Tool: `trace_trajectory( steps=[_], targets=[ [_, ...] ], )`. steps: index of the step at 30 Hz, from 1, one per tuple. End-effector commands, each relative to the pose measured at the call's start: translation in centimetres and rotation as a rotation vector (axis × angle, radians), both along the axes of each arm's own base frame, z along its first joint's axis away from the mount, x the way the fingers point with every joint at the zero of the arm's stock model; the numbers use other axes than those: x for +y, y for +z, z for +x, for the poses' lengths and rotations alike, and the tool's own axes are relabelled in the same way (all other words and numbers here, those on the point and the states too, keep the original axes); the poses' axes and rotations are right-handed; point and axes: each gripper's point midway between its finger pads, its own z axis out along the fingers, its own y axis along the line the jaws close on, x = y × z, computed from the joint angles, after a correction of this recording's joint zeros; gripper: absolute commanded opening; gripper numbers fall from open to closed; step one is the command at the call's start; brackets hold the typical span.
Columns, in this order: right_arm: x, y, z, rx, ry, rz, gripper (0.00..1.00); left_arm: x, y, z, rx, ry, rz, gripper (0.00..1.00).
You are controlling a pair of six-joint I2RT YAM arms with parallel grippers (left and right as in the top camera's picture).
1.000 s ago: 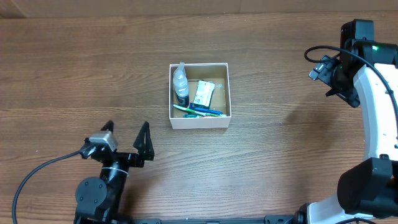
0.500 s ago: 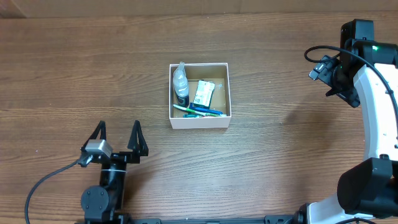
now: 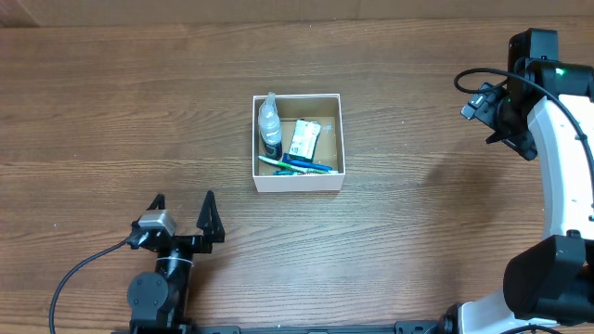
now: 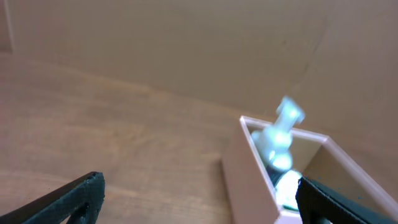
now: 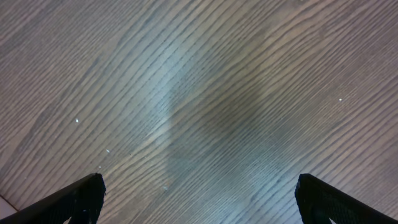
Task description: Pack container
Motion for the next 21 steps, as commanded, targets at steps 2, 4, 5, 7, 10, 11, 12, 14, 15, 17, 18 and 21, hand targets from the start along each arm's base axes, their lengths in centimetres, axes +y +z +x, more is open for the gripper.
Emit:
trace_trajectory(
  steps=[2, 4, 5, 7, 10, 11, 12, 14, 15, 17, 18, 21],
  targets=[
    [-0.06, 0.69, 0.20, -0.026, -0.004, -0.004, 1.00, 0.44, -0.63, -0.06, 0.016, 0.015, 0.112, 1.00],
    [-0.06, 0.69, 0.20, -0.026, -0.004, -0.004, 1.00, 0.30, -0.62, -0.07, 0.015, 0.007, 0.115, 1.00],
    [-0.05, 0.69, 0.21, -0.026, -0.004, -0.004, 1.00, 0.13, -0.61, -0.07, 0.015, -0.003, 0.112, 1.00],
    [-0.05, 0.69, 0.21, -0.026, -0.004, -0.004, 1.00, 0.14, -0.60, -0.07, 0.014, -0.002, 0.112, 1.00],
    [-0.06, 0.69, 0.20, -0.026, -0.004, -0.004, 1.00, 0.14, -0.63, -0.07, 0.015, -0.002, 0.112, 1.00],
    [-0.06, 0.69, 0.20, -0.026, -0.004, -0.004, 1.00, 0.13, -0.64, -0.07, 0.016, -0.003, 0.112, 1.00],
    [-0.05, 0.69, 0.21, -0.026, -0.004, -0.004, 1.00, 0.13, -0.63, -0.07, 0.015, -0.003, 0.112, 1.00],
    [-0.06, 0.69, 0.20, -0.026, -0.004, -0.004, 1.00, 0.13, -0.63, -0.07, 0.015, -0.003, 0.112, 1.00],
    [-0.06, 0.69, 0.20, -0.026, -0.004, -0.004, 1.00, 0.13, -0.63, -0.07, 0.015, -0.003, 0.112, 1.00],
    [-0.06, 0.69, 0.20, -0.026, -0.004, -0.004, 1.00, 0.13, -0.64, -0.07, 0.016, -0.003, 0.112, 1.00],
    [-0.06, 0.69, 0.20, -0.026, -0.004, -0.004, 1.00, 0.13, -0.64, -0.07, 0.016, -0.003, 0.112, 1.00],
    [-0.06, 0.69, 0.20, -0.026, -0.004, -0.004, 1.00, 0.13, -0.64, -0.07, 0.016, -0.003, 0.112, 1.00]
  ],
)
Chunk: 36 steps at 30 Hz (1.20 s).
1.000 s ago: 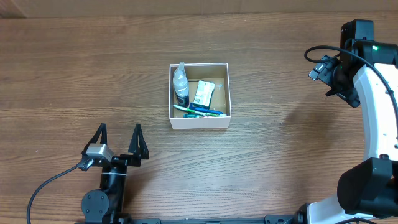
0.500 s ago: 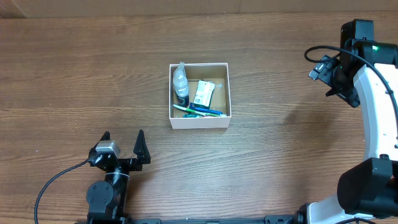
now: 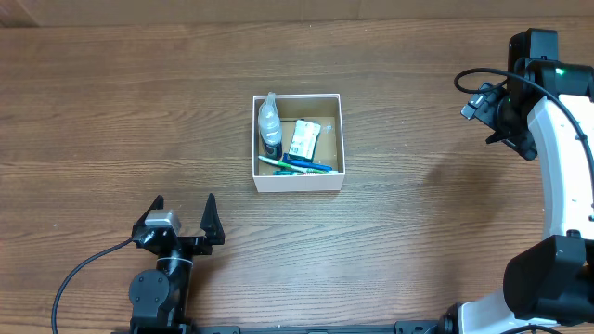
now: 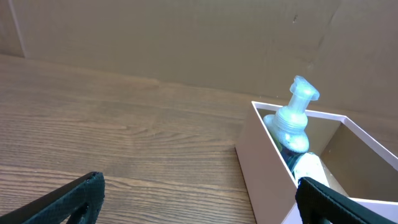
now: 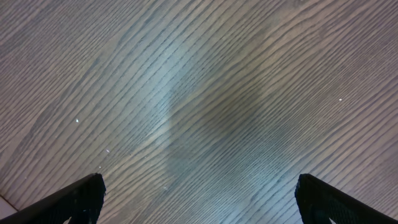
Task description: Pack container
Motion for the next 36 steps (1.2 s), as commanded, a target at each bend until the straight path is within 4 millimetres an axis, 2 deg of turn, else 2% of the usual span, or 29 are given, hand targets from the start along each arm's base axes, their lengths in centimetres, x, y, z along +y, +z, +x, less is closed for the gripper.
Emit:
trace_trajectory(
  steps=[1, 8, 12, 15, 19, 24, 28, 32, 34, 36],
  targets=[
    [-0.1, 0.7, 0.2, -0.025, -0.004, -0.004, 1.00, 0.0, 0.1, 0.0, -0.008, -0.003, 0.022, 1.00],
    [-0.1, 0.7, 0.2, -0.026, -0.004, -0.004, 1.00, 0.0, 0.1, 0.0, -0.008, -0.003, 0.022, 1.00],
    [0.3, 2.1, -0.1, -0.065, 0.003, -0.009, 1.00, 0.0, 0.1, 0.0, -0.008, -0.003, 0.022, 1.00],
    [1.3, 5.0, -0.7, -0.149, 0.028, -0.019, 1.00, 0.0, 0.1, 0.0, -0.008, -0.003, 0.022, 1.00],
    [2.8, 10.0, -2.6, -0.300, 0.065, -0.032, 1.00, 0.0, 0.1, 0.0, -0.008, -0.003, 0.022, 1.00],
    [4.7, 17.0, -7.2, -0.539, 0.120, -0.041, 1.00, 0.0, 0.1, 0.0, -0.008, -0.003, 0.022, 1.00],
    [5.5, 21.2, -11.5, -0.708, 0.144, -0.045, 1.00, 0.0, 0.1, 0.0, -0.008, -0.003, 0.022, 1.00],
    [5.4, 23.1, -15.4, -0.801, 0.145, -0.053, 1.00, 0.0, 0.1, 0.0, -0.008, -0.003, 0.022, 1.00],
    [5.3, 22.7, -17.3, -0.806, 0.142, -0.058, 1.00, 0.0, 0.1, 0.0, -0.008, -0.003, 0.022, 1.00],
    [5.3, 22.4, -17.9, -0.844, 0.139, -0.060, 1.00, 0.0, 0.1, 0.0, -0.008, -0.003, 0.022, 1.00]
  ],
)
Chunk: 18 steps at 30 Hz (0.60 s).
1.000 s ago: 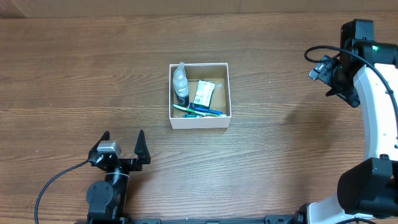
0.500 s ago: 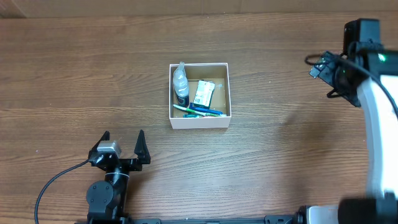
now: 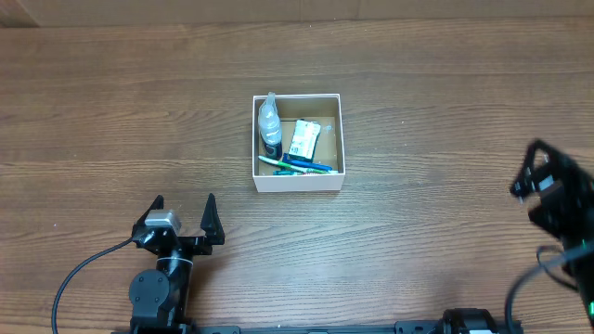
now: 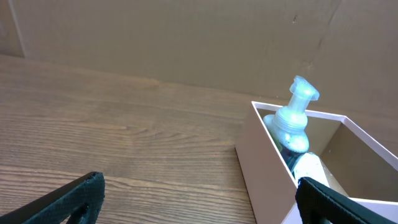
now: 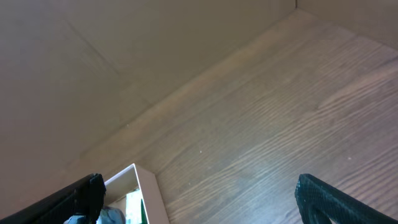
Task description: Pack container
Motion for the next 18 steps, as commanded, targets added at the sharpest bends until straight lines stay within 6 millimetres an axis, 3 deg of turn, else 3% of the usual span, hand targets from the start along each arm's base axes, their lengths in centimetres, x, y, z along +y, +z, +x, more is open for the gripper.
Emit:
trace_trajectory(
  steps=[1, 9, 14, 18],
  targets=[
    [0.3, -1.0, -0.5, -0.053, 0.014, 0.006, 1.00, 0.0, 0.1, 0.0, -0.008, -0.003, 0.022, 1.00],
    [5.8, -3.7, 4.2, -0.474, 0.382, -0.136, 1.00, 0.0, 0.1, 0.0, -0.008, -0.003, 0.022, 1.00],
    [5.9, -6.7, 4.8, -0.696, 0.377, -0.175, 1.00, 0.0, 0.1, 0.0, -0.008, -0.003, 0.022, 1.00],
    [5.7, -9.4, 4.7, -0.767, 0.360, -0.190, 1.00, 0.0, 0.1, 0.0, -0.008, -0.003, 0.022, 1.00]
  ],
)
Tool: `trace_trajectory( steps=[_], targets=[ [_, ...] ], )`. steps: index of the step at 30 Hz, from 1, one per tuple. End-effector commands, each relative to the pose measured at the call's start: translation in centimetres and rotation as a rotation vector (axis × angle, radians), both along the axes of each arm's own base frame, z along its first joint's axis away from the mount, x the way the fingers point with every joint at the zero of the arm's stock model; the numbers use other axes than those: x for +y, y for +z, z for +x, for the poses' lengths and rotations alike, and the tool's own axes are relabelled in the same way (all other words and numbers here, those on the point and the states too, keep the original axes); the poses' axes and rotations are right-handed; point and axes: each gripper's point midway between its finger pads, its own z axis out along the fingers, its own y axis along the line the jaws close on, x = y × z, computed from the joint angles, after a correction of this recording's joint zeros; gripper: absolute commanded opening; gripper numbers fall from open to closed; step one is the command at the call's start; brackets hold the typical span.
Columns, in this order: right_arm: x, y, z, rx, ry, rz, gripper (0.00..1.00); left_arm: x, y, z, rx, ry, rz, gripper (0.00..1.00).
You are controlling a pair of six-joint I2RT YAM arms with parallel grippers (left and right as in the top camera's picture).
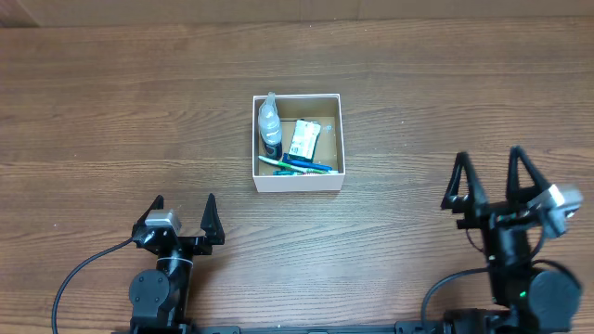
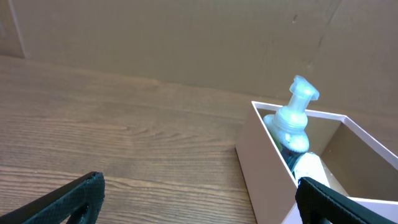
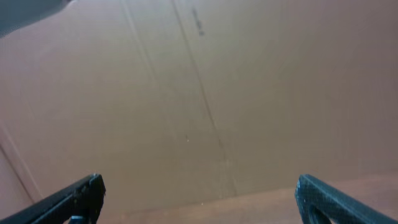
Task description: Pack container
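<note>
A white open box (image 1: 298,181) sits mid-table; inside it are a clear pump bottle (image 1: 269,123), a white packet (image 1: 303,139) and blue and green pens (image 1: 295,165). In the left wrist view the box (image 2: 261,180) shows at right with the bottle (image 2: 294,121) sticking up. My left gripper (image 1: 183,216) stands open near the front left, empty. My right gripper (image 1: 489,176) stands open at the front right, empty; its wrist view (image 3: 198,199) faces a brown wall.
A brown cardboard wall (image 2: 186,37) stands behind the wooden table (image 1: 139,111). A black cable (image 1: 70,278) runs from the left arm's base at the front edge.
My right arm has moved from the far right edge to the front right, fingers now pointing up-table. Its wrist view now faces the wall. The left arm has not moved.
The right arm stood high at the back right, its camera looking down on bare wood, while the left gripper settled at the front left. Later the right arm was at the right edge, low, and now rests at the front right. The box's contents stayed unchanged.
</note>
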Motion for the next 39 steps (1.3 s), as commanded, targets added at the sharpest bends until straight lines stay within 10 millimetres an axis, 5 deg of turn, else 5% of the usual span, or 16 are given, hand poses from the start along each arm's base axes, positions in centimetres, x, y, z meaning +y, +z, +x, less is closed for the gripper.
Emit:
trace_trajectory(
  steps=[1, 16, 31, 39],
  targets=[
    [0.2, -2.6, -0.4, -0.041, 0.006, -0.023, 1.00, 0.0, 0.1, 0.0, -0.008, -0.002, 0.019, 1.00],
    [-0.1, -9.3, -0.2, -0.022, -0.016, -0.032, 1.00, 0.0, 0.1, 0.0, -0.007, -0.002, 0.019, 1.00],
    [-0.7, -16.2, 0.8, 0.259, -0.051, -0.069, 1.00, 0.0, 0.1, 0.0, -0.007, -0.002, 0.019, 1.00],
    [0.1, -16.5, 0.7, 0.253, -0.015, -0.183, 1.00, 0.0, 0.1, 0.0, -0.008, -0.002, 0.019, 1.00]
  ],
)
